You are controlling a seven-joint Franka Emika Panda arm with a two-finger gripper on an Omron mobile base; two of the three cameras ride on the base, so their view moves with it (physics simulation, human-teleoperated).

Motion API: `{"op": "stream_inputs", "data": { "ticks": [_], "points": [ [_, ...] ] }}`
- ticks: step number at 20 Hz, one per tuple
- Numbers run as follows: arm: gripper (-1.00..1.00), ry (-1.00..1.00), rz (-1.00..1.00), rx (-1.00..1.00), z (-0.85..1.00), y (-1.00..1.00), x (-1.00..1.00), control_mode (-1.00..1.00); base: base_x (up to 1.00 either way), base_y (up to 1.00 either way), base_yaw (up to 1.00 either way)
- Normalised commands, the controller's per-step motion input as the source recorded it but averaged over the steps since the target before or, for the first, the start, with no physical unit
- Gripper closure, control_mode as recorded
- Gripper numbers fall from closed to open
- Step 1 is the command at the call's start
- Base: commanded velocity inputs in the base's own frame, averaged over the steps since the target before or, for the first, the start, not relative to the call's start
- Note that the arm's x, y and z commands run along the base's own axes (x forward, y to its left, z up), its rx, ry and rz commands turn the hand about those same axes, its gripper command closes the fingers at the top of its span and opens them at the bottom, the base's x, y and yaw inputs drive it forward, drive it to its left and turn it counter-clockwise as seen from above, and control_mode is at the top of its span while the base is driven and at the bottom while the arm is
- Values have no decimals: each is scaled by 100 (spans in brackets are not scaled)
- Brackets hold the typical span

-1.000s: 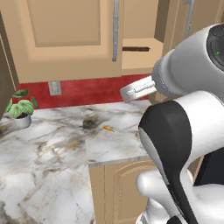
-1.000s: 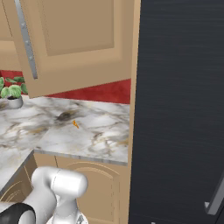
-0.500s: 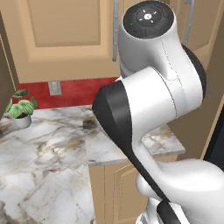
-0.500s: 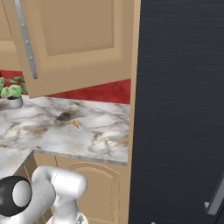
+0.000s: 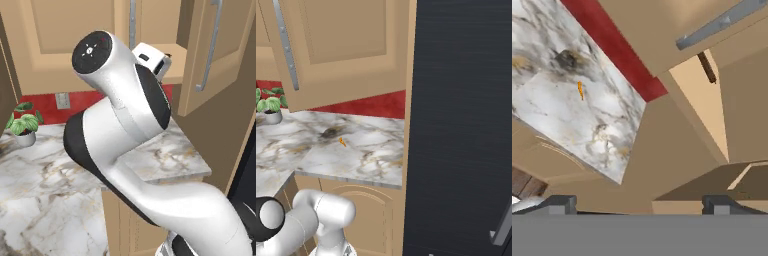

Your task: Retrieve the pan from the cabinet, then place the raw meat into the pan to avoid contamination.

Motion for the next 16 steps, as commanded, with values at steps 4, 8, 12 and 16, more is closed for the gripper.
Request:
{"op": "stream_inputs", "data": {
  "ticks": [4,8,12,16],
  "points": [
    [-100,-6,-2,-18,-21,-21,36,-100,0,0,0],
    [-100,-10,-2,-15,-8,-24,40,-100,0,0,0],
    [-100,-4,-1,-10,-1,-6,49,-100,0,0,0],
    [-100,0,0,-2,0,0,40,-100,0,0,0]
  ]
}}
